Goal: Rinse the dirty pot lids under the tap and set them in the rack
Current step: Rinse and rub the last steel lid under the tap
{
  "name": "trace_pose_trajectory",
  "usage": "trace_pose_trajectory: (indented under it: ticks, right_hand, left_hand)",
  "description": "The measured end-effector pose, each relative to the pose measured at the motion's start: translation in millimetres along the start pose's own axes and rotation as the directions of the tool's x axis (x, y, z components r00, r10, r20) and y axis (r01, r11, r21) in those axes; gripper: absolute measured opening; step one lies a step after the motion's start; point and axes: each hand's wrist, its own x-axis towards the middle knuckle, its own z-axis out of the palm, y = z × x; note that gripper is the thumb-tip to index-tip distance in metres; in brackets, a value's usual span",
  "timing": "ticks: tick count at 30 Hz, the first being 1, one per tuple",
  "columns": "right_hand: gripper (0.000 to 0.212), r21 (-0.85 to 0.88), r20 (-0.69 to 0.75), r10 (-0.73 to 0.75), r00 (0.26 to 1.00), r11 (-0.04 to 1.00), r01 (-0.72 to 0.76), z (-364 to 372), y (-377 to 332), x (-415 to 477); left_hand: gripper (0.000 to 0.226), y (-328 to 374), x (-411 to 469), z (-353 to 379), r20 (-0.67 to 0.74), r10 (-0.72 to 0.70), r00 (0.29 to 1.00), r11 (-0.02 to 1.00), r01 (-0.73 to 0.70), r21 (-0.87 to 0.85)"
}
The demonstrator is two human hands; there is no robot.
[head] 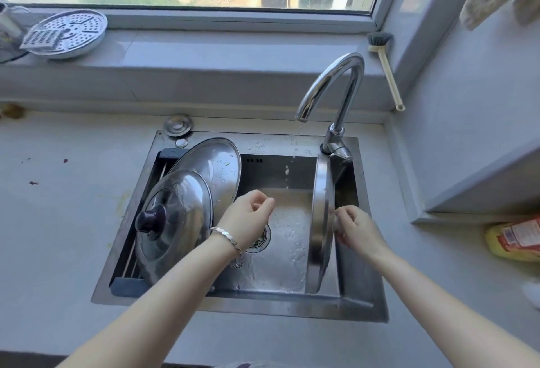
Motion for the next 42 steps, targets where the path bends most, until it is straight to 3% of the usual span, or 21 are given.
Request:
trace_pose_trajectory:
  ticks: [5, 9, 16, 19, 26, 29, 32, 35, 42]
  right_hand:
    - [0.031, -0.081, -0.122, -0.150, 0.981, 0.987, 0.141, -21, -5, -2]
    - [0.030, -0.328, -0.035, -0.102, 0.994, 0.941, 0.085, -14, 7, -1]
    - [0.033, -0.294, 0.004, -0.021, 1.000, 0.956, 0.021, -2, 10, -2]
    - [0.032, -0.291, 0.025, -0.050, 0.998, 0.955, 0.055, 0, -8, -2]
    - [0.020, -0.335, 0.236, -0.138, 0.962, 0.918, 0.214, 11, -116, -13]
    - [0.006, -0.382, 0.287, -0.210, 0.935, 0.870, 0.313, 31, -169, -22]
    - [0.028, -0.476, 0.341, -0.257, 0.904, 0.782, 0.402, 62, -212, -22]
    - [0.044, -0.522, 0.394, -0.234, 0.889, 0.739, 0.426, 103, -247, -10]
    - [0.041, -0.648, 0.355, -0.198, 0.914, 0.653, 0.393, 227, -279, 35]
  left_hand:
    - [0.007, -23, -9, -1, -0.005, -0.051, 0.999, 0.997, 0.051, 0.062]
    - [0.009, -37, -15, -2, -0.007, -0.100, 0.995, 0.993, 0.100, 0.059]
    - [0.006, -50, -22, -6, -0.029, -0.145, 0.989, 0.988, 0.146, 0.045]
    - [0.009, -52, -28, -12, -0.055, -0.152, 0.987, 0.987, 0.154, 0.037]
    - [0.011, -51, -37, -64, -0.289, -0.144, 0.947, 0.988, 0.120, -0.099]
    - [0.016, -61, -34, -105, -0.380, -0.158, 0.911, 0.986, 0.122, -0.117]
    - [0.015, -83, -29, -144, -0.403, -0.185, 0.896, 0.982, 0.150, -0.116]
    - [0.015, -107, -22, -174, -0.359, -0.214, 0.908, 0.976, 0.185, -0.113]
    - [0.016, -158, -2, -223, -0.268, -0.227, 0.936, 0.974, 0.215, -0.074]
